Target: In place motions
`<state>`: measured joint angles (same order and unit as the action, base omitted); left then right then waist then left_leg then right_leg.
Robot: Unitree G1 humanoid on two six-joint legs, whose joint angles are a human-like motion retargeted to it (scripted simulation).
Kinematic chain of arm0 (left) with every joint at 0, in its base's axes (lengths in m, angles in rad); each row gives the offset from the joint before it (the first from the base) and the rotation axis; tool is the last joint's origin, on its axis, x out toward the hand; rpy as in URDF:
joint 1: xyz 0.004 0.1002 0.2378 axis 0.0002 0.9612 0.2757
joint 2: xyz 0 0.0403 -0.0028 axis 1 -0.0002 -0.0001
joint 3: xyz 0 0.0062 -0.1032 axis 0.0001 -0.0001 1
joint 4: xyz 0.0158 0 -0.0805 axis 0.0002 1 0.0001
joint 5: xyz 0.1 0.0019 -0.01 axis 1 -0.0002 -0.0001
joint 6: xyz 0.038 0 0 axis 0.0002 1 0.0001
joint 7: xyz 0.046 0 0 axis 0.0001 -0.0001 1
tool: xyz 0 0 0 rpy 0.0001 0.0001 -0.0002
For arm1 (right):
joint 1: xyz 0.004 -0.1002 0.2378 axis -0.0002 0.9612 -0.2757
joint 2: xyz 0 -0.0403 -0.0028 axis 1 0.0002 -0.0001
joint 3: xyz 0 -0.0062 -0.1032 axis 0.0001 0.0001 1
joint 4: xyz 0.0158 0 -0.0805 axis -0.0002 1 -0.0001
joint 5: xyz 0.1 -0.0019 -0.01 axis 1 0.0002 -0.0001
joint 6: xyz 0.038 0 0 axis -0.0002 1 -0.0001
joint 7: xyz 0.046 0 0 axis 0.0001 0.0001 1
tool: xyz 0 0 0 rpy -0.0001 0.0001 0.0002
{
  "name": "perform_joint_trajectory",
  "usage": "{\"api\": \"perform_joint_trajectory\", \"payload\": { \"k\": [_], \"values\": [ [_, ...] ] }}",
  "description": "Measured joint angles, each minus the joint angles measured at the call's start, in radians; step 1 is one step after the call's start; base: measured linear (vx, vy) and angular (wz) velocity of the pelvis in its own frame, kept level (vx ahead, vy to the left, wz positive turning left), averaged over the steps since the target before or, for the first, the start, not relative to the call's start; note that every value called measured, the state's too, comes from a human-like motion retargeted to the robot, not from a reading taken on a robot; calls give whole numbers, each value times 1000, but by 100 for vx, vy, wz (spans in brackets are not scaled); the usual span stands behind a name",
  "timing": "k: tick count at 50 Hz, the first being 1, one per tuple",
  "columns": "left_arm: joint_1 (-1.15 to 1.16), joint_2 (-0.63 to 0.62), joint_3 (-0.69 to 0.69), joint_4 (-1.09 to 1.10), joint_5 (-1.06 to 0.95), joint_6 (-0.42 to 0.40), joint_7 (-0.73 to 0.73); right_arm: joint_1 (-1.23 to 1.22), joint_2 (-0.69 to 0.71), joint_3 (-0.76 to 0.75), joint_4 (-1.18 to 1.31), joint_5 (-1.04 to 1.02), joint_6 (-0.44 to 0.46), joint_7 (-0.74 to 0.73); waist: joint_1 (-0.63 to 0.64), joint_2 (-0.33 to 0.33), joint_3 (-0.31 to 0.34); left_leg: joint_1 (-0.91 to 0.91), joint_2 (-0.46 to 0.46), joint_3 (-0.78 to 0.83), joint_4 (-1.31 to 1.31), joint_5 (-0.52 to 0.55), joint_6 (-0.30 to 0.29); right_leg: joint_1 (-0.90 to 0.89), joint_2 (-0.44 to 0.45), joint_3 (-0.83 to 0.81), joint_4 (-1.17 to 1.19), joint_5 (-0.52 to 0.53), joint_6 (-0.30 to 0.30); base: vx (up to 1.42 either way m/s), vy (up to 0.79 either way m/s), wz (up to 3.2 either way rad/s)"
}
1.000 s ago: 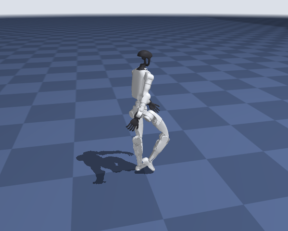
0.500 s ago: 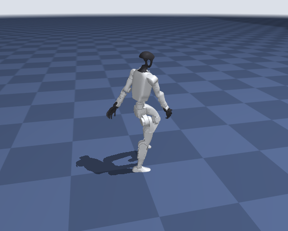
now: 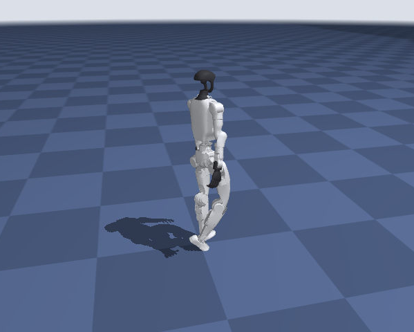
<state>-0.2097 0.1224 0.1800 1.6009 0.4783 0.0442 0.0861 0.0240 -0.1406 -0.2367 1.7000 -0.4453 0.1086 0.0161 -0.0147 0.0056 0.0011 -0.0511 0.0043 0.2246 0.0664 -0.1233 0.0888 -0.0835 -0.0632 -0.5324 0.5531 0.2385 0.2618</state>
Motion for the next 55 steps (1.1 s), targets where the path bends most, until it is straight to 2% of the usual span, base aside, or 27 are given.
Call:
{"api": "perform_joint_trajectory", "payload": {
  "k": [2, 3, 5, 7, 8, 10, 13, 15, 18, 23, 25, 27, 28, 30, 32, 33, 35, 37, 40, 43, 47, 48, 50, 51, 52, 53, 55],
  "values": [
    [-202, -2, -23, -3, 30, -44, -114, 87, -53, -33, 0, -6, 122, 37, -31, 45, 112, 3, 39, -35, -2, 17, -16, -207, -23, 100, 367, 133, 0, -62, 24, -19],
    [-300, 7, -39, -27, 26, -61, -185, 126, -71, -56, 0, 10, 157, 39, -38, 54, 157, 2, 52, -35, -13, 28, -31, -308, -34, 122, 539, 97, 0, -67, 23, -5],
    [-452, 3, -41, -147, 29, -80, -305, 190, -87, -114, 0, 49, 186, 52, -84, 61, 221, -19, 30, -40, -29, 41, -20, -497, -152, 84, 839, 17, -38, -46, 25, 46],
    [-530, -1, -14, -253, 37, -145, -350, 269, -100, -167, 0, 93, 192, 37, -186, 74, 252, -29, 33, -81, -32, 45, -19, -642, -188, 54, 993, -34, -62, -2, 16, 109],
    [-552, 3, -26, -284, 16, -190, -350, 316, -108, -200, 0, 119, 190, 14, -221, 85, 255, -39, 42, -104, -24, 47, -17, -705, -166, 53, 1026, -57, -67, 17, 5, 72],
    [-569, -5, -39, -348, -8, -260, -331, 412, -114, -266, 0, 199, 164, -30, -246, 102, 230, -64, 39, -144, -13, 45, -6, -815, -146, 60, 1042, -87, -97, 24, 3, 15],
    [-558, -16, -81, -427, -27, -306, -335, 492, -98, -314, 0, 384, 152, -77, -217, 92, 203, -51, 14, -130, -15, 30, 13, -822, -186, 64, 982, -108, -146, 20, -1, -18],
    [-516, -26, -95, -432, -11, -329, -331, 497, -77, -323, 0, 496, 140, -129, -189, 65, 199, -16, -1, -124, -20, 23, 13, -749, -179, 83, 897, -101, -138, 13, -15, -19],
    [-404, -47, -106, -371, -9, -297, -285, 437, -56, -289, 0, 546, 81, -130, -139, 45, 172, 32, -11, -80, -35, 7, 14, -543, -117, 106, 644, -46, -101, 15, -12, -55],
    [-86, -67, -97, -151, 21, -203, -153, 226, -51, -112, 0, 436, 86, 47, -66, 12, 87, 74, -54, -6, 2, -63, 43, -132, -23, 158, 30, 18, -102, 34, -7, -64],
    [44, -52, -83, -15, 55, -149, -54, 98, -39, -12, 0, 369, 61, 84, -34, -23, 77, 81, -92, 23, 65, -100, 69, 51, 2, 188, -258, -137, -58, 29, -16, -28],
    [202, -29, -33, 87, 81, -138, 63, -53, -10, 68, -1, 300, 11, 78, -43, -64, 76, 51, -90, 98, 209, -42, 98, 172, -29, 10, -432, -286, -140, 14, -16, 11],
    [279, -15, 13, 96, 100, -127, 103, -150, 10, 101, -2, 276, -17, 82, -24, -97, 78, 6, -49, 204, 335, 52, 125, 182, -63, 2, -484, -278, -178, -10, -22, -74],
    [396, 17, 118, 90, 139, -113, 160, -343, 57, 126, -76, 264, -62, 113, 83, -80, 97, -265, 151, 220, 757, 200, 173, 147, -50, 133, -509, -287, -183, -35, -55, -143],
    [491, 73, 174, 63, 128, -142, 177, -500, 80, 110, -206, 279, -102, 165, 155, -58, 128, -573, 130, -43, 1122, 165, 173, 121, 46, 115, -528, -314, -256, -35, -85, -62],
    [543, 99, 203, 55, 114, -151, 165, -572, 71, 110, -264, 285, -117, 205, 187, -65, 145, -673, 146, -69, 1251, 90, 173, 111, 63, 133, -525, -319, -283, -10, -65, -27],
    [614, 128, 254, 89, 58, -126, 153, -681, 57, 62, -373, 227, -148, 272, 224, -83, 176, -834, 161, -64, 1419, 26, 173, 102, 52, 161, -511, -320, -305, 7, -45, -14],
    [646, 135, 306, 99, -18, -92, 168, -745, 48, 37, -473, 186, -188, 269, 278, -104, 194, -944, 161, -28, 1493, -6, 173, 77, 23, 184, -491, -317, -313, -5, -18, -15],
    [668, 140, 380, 81, -99, -146, 124, -812, 37, 84, -573, 222, -264, 185, 283, -128, 219, -1006, 136, 17, 1518, -34, 173, 62, 8, 191, -483, -311, -315, -10, -3, 17],
    [643, 132, 391, 82, -128, -171, 110, -829, 22, 144, -594, 211, -325, 147, 281, -150, 208, -928, 169, 82, 1463, -37, 173, 64, -10, 198, -493, -317, -311, 7, 6, -8],
    [542, 120, 295, 99, -169, -173, 160, -695, 55, 156, -578, 54, -330, 174, 223, -138, 139, -712, 154, 78, 1265, 0, 173, 89, 11, 176, -502, -323, -274, 24, 21, 27],
    [502, 109, 257, 99, -178, -183, 179, -636, 61, 158, -562, 33, -330, 173, 197, -131, 121, -631, 123, 72, 1165, 17, 173, 102, 13, 158, -505, -321, -255, 22, 45, 75],
    [413, 67, 180, 89, -156, -232, 268, -488, 63, 157, -513, 6, -318, 167, 149, -134, 87, -424, 3, 81, 845, 92, 173, 119, -32, 126, -496, -309, -194, 22, 62, 82],
    [363, 46, 135, 75, -122, -258, 313, -401, 66, 135, -473, -12, -300, 174, 130, -130, 73, -297, -67, 60, 615, 170, 145, 123, -43, 116, -471, -304, -163, 31, 52, 61],
    [313, 30, 84, 60, -91, -278, 340, -316, 69, 106, -427, -28, -275, 185, 111, -122, 60, -175, -123, 35, 409, 171, 119, 127, -44, 103, -440, -298, -132, 40, 32, 44],
    [263, 22, 21, 41, -64, -283, 330, -232, 73, 60, -368, -40, -232, 204, 90, -103, 49, -64, -151, 4, 249, 15, 95, 130, -23, 84, -394, -292, -104, 42, 24, 65],
    [173, -1, -103, -33, -32, -284, 217, -96, 54, -52, -205, -18, -150, 238, 8, -52, 30, 126, -75, 226, -9, -80, 64, 103, -5, -15, -243, -199, -54, 34, 22, 63]
  ]
}}
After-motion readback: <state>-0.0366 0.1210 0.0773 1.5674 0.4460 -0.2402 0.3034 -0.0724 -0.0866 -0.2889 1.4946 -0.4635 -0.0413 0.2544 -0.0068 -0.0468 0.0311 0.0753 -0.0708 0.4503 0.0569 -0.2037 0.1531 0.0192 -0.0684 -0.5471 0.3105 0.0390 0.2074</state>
